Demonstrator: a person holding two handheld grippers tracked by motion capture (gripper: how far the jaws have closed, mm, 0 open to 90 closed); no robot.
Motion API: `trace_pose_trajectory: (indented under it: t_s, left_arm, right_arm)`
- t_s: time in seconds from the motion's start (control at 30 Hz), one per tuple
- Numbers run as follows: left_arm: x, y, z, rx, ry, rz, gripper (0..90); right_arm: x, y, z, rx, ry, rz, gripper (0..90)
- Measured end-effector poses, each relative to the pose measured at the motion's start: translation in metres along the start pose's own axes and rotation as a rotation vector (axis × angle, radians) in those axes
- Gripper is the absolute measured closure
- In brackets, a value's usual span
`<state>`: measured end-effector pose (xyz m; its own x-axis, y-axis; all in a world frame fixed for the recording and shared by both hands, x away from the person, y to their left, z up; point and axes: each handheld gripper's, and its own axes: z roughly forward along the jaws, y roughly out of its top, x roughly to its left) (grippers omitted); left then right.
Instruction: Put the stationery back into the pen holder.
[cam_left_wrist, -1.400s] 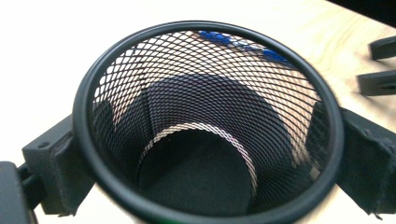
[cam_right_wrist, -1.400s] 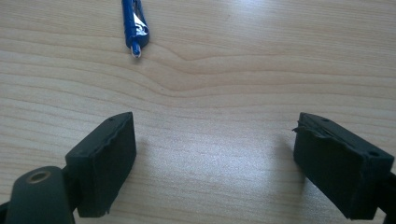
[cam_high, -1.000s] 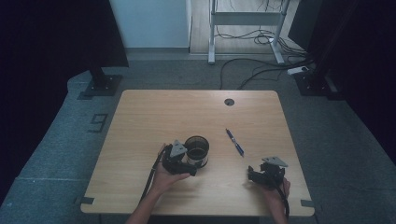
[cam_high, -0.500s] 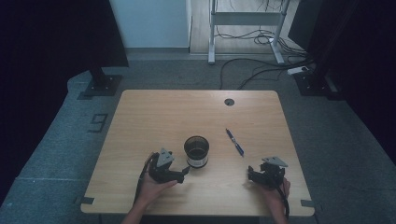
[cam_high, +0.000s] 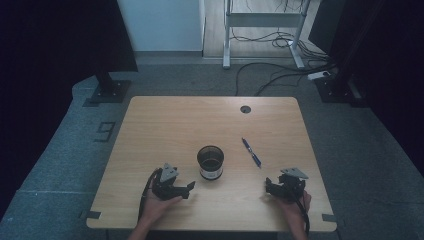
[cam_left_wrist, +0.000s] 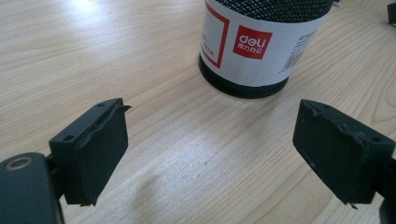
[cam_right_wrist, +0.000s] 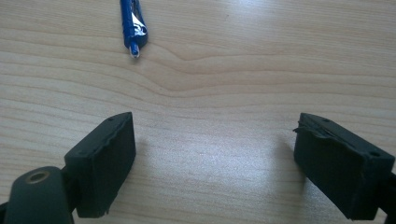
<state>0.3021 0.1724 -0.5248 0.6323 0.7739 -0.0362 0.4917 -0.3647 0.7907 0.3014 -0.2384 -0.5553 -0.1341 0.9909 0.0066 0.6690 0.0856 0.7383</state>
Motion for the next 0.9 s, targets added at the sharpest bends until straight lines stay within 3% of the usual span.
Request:
trace_pose_trajectory:
  t_s: [0.47, 0.63, 0.77, 0.9]
  left_arm:
    - [0.003, -0.004, 0.002, 0.027, 0.015, -0.018, 12.2]
    - [0.002, -0.004, 0.004, 0.033, 0.011, -0.030, 12.8]
    - [0.000, -0.002, 0.005, 0.030, 0.002, -0.029, 12.9]
    - [0.001, -0.001, 0.003, 0.027, 0.003, -0.033, 13.1]
  right_arm:
    - [0.001, 0.000, -0.001, -0.008, 0.011, -0.011, 16.1]
    - [0.005, 0.003, -0.004, -0.040, 0.000, -0.027, 16.7]
    - [0.009, 0.010, -0.010, -0.077, 0.027, -0.021, 17.6]
    - [0.018, 0.019, -0.013, -0.092, 0.044, -0.046, 17.6]
